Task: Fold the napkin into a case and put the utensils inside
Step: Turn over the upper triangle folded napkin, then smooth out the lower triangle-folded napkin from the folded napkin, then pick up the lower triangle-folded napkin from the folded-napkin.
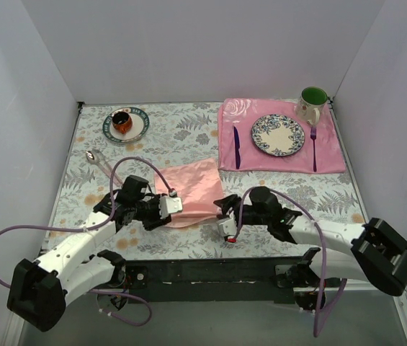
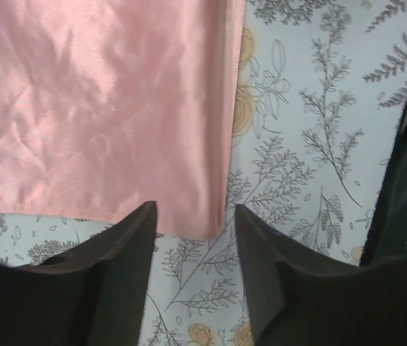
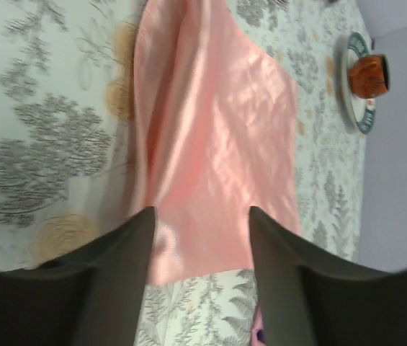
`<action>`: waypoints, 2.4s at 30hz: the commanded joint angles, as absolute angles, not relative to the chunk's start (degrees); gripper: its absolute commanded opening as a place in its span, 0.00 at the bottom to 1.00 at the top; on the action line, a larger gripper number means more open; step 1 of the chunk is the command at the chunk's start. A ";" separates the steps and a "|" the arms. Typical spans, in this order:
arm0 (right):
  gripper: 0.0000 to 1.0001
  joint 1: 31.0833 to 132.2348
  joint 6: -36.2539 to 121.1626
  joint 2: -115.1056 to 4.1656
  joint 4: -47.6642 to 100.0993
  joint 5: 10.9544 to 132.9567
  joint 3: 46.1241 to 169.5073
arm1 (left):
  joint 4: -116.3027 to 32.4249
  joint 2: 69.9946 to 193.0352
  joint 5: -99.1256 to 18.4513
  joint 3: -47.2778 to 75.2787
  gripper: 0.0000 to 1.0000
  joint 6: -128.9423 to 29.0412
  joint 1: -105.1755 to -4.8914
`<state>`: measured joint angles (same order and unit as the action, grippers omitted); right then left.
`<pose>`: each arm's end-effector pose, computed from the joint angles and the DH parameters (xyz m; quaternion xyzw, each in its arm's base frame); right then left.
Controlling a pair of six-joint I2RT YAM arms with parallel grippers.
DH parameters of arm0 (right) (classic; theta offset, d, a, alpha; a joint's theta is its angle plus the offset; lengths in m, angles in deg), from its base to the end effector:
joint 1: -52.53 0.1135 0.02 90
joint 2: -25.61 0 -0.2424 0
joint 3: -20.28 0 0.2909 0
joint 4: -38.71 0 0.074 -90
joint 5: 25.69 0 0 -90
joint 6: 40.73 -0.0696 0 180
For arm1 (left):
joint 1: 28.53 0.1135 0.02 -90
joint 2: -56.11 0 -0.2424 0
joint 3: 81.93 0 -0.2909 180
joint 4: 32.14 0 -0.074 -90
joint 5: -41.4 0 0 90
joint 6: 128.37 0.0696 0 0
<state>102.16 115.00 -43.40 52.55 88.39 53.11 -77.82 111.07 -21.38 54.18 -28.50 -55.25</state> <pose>0.1696 0.2433 0.1158 -0.7486 0.3362 0.0953 0.5634 0.2008 -0.1367 0.1425 0.3563 0.8631 -0.2638 0.2420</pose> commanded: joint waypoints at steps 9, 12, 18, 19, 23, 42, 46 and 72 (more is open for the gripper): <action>0.84 100.01 93.68 -44.68 15.75 88.57 82.60 | -85.09 119.09 -17.23 39.77 0.49 -47.14 -52.27; 0.79 95.97 84.53 -54.43 9.42 91.37 92.45 | -82.28 125.17 -16.43 37.22 0.47 -52.95 -49.72; 0.44 91.12 74.25 -68.59 3.79 96.13 100.11 | -78.41 133.62 -19.59 38.52 0.33 -54.11 -48.57; 0.36 90.94 73.36 -70.70 3.70 96.22 100.30 | -77.36 133.63 -20.20 39.05 0.31 -53.76 -48.75; 0.22 90.41 70.80 -73.88 2.65 98.41 99.77 | -76.83 133.37 -22.22 42.92 0.20 -49.54 -49.36; 0.22 88.66 62.21 -73.03 -4.74 111.77 96.69 | -78.05 120.28 -27.86 50.32 0.19 -40.92 -53.14; 0.32 87.07 55.70 -67.65 -3.78 110.65 94.06 | -77.97 116.76 -26.63 48.38 0.25 -41.53 -56.65; 0.34 81.71 41.97 -67.73 7.83 112.92 82.19 | -63.82 125.98 -39.63 55.31 0.06 -46.81 -78.10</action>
<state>82.49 43.31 -66.20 6.50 109.98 81.09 -65.60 126.13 -37.46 53.70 -47.17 -77.35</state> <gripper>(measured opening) 0.339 0.149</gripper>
